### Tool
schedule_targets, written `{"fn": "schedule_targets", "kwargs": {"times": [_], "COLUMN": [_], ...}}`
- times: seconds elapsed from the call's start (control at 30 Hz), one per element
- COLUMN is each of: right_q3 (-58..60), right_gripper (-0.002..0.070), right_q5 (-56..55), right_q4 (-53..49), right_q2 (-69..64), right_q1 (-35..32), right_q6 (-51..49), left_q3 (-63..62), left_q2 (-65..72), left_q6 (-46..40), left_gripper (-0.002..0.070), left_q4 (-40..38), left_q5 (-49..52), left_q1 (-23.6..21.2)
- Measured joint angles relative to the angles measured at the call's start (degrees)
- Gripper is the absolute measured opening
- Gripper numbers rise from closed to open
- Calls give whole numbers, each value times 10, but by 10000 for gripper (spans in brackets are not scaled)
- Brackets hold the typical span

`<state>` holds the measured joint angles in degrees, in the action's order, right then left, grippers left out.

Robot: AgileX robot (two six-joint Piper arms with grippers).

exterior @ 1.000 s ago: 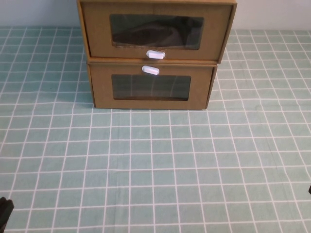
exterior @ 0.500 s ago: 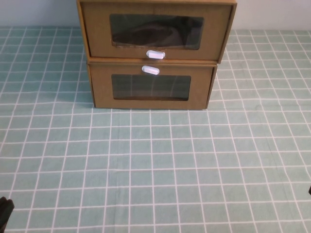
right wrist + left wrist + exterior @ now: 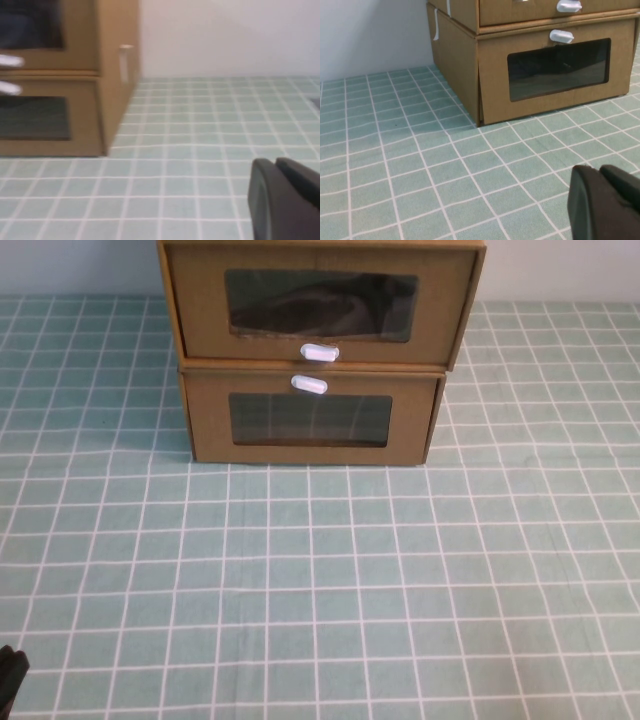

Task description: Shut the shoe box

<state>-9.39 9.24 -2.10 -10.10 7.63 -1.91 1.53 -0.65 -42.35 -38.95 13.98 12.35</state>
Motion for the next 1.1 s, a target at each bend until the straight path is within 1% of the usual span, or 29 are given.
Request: {"fn": "schedule_targets", "kwargs": {"times": [0.07,0.13,0.3,0.43,0.67,1.1], "right_q3": [35,67,106,109,109,109], "right_gripper": [-13,-13,-13,-13,-13,-13], "right_q5": [-14,-31,-56,-17,102,105], "right_q4": [6,9,10,30,37,38], "right_q2": [26,51,103,105,105,105], "right_q1": [-32,-48,-54,-55,-55,-55], "right_q6": [0,0,0,0,0,0], "left_q3": [0,0,0,0,0,0], "left_q2": [0,0,0,0,0,0], "left_q6": [0,0,0,0,0,0], "left_gripper": [-5,-5,-5,-5,-5,-5], "left_q4": [0,0,0,0,0,0], "left_q5": [0,0,0,0,0,0], "left_q1": [0,0,0,0,0,0]}}
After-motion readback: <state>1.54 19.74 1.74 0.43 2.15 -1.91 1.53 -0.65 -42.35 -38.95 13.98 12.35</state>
